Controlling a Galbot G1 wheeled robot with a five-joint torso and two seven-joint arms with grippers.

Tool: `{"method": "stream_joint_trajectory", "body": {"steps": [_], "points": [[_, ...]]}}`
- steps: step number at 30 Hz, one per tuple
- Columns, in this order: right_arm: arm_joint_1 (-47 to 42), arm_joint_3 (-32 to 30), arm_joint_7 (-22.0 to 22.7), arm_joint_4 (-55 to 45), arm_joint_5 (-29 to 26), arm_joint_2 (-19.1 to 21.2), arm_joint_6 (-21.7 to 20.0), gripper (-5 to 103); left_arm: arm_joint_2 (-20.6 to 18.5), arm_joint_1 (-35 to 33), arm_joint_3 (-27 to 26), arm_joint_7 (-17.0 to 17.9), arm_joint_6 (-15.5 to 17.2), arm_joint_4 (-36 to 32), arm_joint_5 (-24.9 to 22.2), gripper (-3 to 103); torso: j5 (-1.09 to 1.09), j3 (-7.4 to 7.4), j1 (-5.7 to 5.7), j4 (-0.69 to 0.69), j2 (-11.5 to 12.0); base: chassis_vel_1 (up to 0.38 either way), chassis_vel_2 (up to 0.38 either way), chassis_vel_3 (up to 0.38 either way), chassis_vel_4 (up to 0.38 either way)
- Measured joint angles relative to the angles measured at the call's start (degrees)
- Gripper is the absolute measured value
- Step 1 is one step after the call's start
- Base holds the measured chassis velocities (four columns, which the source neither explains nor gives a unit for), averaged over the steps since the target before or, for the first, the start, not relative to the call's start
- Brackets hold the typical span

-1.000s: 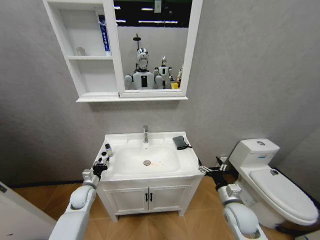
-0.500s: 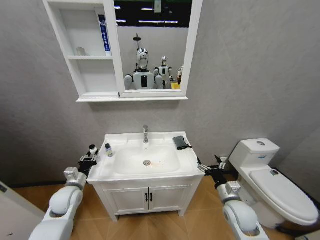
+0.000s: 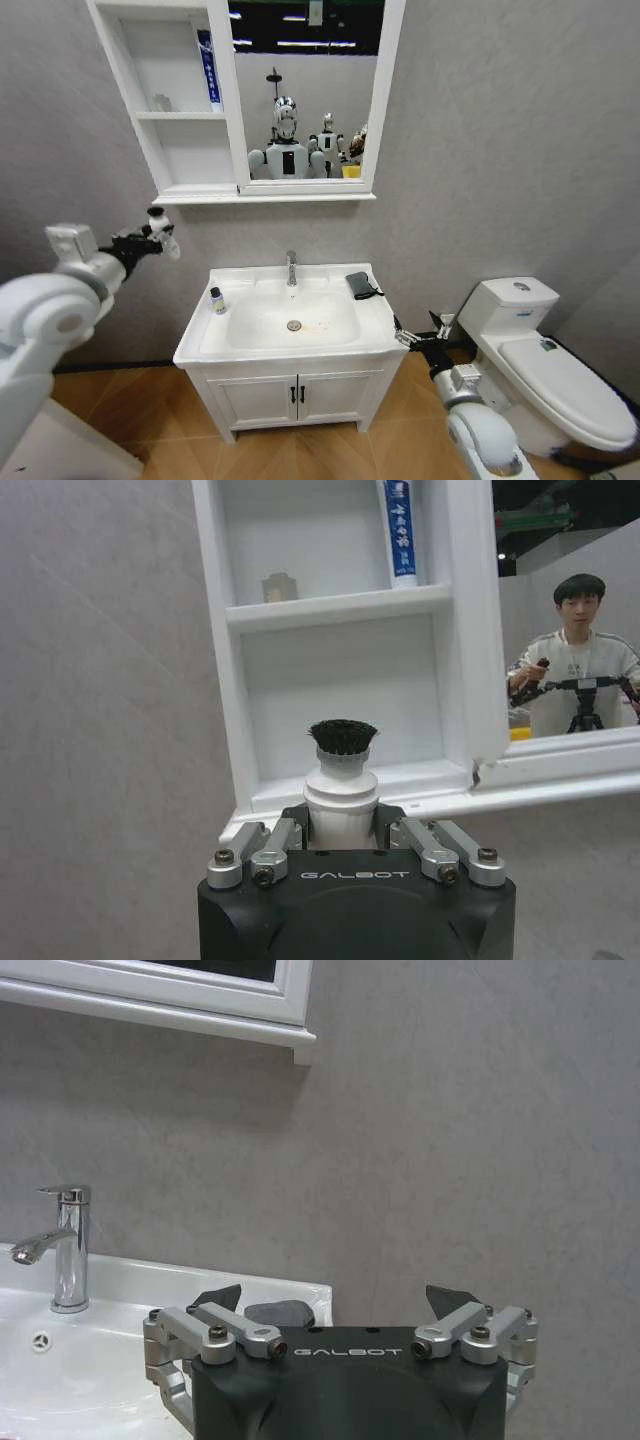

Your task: Move facial cleanser and shampoo from washbasin to cabinet, then wipe washbasin with towel.

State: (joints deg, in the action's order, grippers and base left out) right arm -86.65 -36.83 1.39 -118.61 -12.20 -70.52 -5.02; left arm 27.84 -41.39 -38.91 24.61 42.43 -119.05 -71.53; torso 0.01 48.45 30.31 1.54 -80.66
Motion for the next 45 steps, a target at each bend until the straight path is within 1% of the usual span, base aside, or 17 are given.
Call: {"method": "stream_joint_trajectory", "body": {"steps": [1, 4, 5, 7, 11, 13, 14, 17, 18, 21, 22, 25, 26, 30, 38, 44, 45], "points": [[0.0, 0.0, 0.0, 0.0, 0.0, 0.0, 0.0, 100, 0.0, 0.0, 0.0, 0.0, 0.0, 0.0, 0.0, 33, 0.00, 0.00, 0.00, 0.00, 0.0, 0.000, 0.000, 0.000, 0.000], [0.1, 0.4, 0.0, 0.2, 0.6, -0.4, -0.3, 100, -0.4, 11.9, 9.1, 0.9, 0.2, 5.1, -2.0, 33, -0.03, 0.01, 0.01, 0.06, 0.0, 0.000, 0.000, 0.000, 0.000], [0.1, 0.4, 0.0, 0.2, 0.6, -0.4, -0.3, 100, -0.4, 11.9, 9.1, 0.9, 0.2, 5.1, -2.0, 33, -0.03, 0.01, 0.01, 0.06, 0.0, 0.000, 0.000, 0.000, 0.000], [0.1, 0.6, 0.0, 0.3, 0.8, -0.7, -0.6, 100, 0.5, 18.4, 13.9, 3.9, 0.2, 6.3, -4.9, 33, 0.02, 0.00, 0.01, 0.08, 0.0, 0.000, 0.000, 0.000, 0.000], [0.0, 0.6, 0.1, 0.3, 0.8, -0.8, -0.9, 100, 1.5, 21.9, 17.2, 4.6, 0.2, 7.1, -5.1, 33, 0.00, 0.01, 0.00, 0.04, 0.0, 0.000, 0.000, 0.000, 0.000], [-0.1, 0.6, 0.2, 0.3, 0.8, -0.8, -0.9, 100, 3.0, 26.5, 21.7, 4.4, 0.1, 9.5, -4.1, 33, 0.00, 0.00, 0.00, 0.01, 0.0, 0.000, 0.000, 0.000, 0.000], [-0.1, 0.6, 0.2, 0.3, 0.8, -0.8, -0.9, 100, 3.0, 26.5, 21.7, 4.4, 0.1, 9.5, -4.1, 33, 0.00, 0.00, 0.00, 0.01, 0.0, 0.000, 0.000, 0.000, 0.000], [-0.4, 0.3, 0.2, 0.0, 0.8, -0.9, -0.9, 100, 6.6, 36.0, 30.1, 3.8, 0.0, 15.1, -3.0, 33, 0.01, 0.01, 0.00, 0.06, 0.0, 0.000, 0.000, 0.000, 0.000], [-0.4, 0.3, 0.2, 0.0, 0.8, -0.9, -0.9, 100, 6.6, 36.0, 30.1, 3.8, 0.0, 15.1, -3.0, 33, 0.01, 0.01, 0.00, 0.06, 0.0, 0.000, 0.000, 0.000, 0.000], [-0.8, -0.2, 0.3, -0.4, 0.8, -1.3, -0.9, 100, 10.2, 43.2, 35.2, 2.3, -0.1, 22.2, 0.8, 33, 0.03, 0.01, 0.00, 0.08, 0.0, 0.000, 0.000, 0.000, 0.000], [-0.8, -0.2, 0.3, -0.4, 0.8, -1.3, -0.9, 100, 10.2, 43.2, 35.2, 2.3, -0.1, 22.2, 0.8, 33, 0.03, 0.01, 0.00, 0.08, 0.0, 0.000, 0.000, 0.000, 0.000], [-1.5, -0.8, 0.5, -0.8, 0.8, -1.5, -0.8, 100, 12.9, 47.2, 37.9, -1.7, -0.1, 29.5, 8.2, 32, 0.00, 0.01, 0.01, 0.05, 0.0, 0.000, 0.000, 0.000, 0.000], [-1.5, -0.8, 0.5, -0.8, 0.8, -1.5, -0.8, 100, 12.9, 47.2, 37.9, -1.7, -0.1, 29.5, 8.2, 32, 0.00, 0.01, 0.01, 0.05, 0.0, 0.000, 0.000, 0.000, 0.000], [-1.8, -1.2, 0.8, -1.1, 0.7, -1.5, -0.7, 100, 15.6, 50.7, 40.2, -4.7, -0.2, 36.3, 12.5, 32, 0.00, 0.00, 0.01, 0.02, 0.0, 0.000, 0.000, 0.000, 0.000], [-1.8, -1.1, 1.1, -1.3, 0.7, -1.4, -0.8, 100, 20.7, 53.6, 42.8, -6.8, -0.2, 45.3, 14.5, 32, 0.00, 0.00, 0.01, 0.05, 0.0, 0.000, 0.000, 0.000, 0.000], [-2.8, -1.8, 1.2, -1.8, 0.7, -1.5, -0.7, 100, 23.9, 57.6, 45.3, -12.5, -0.3, 53.6, 20.4, 32, 0.01, 0.00, 0.01, 0.05, 0.0, 0.000, 0.000, 0.000, 0.000], [-2.8, -1.8, 1.2, -1.8, 0.7, -1.5, -0.7, 100, 23.9, 57.6, 45.3, -12.5, -0.3, 53.6, 20.4, 32, 0.01, 0.00, 0.01, 0.05, 0.0, 0.000, 0.000, 0.000, 0.000]]}}
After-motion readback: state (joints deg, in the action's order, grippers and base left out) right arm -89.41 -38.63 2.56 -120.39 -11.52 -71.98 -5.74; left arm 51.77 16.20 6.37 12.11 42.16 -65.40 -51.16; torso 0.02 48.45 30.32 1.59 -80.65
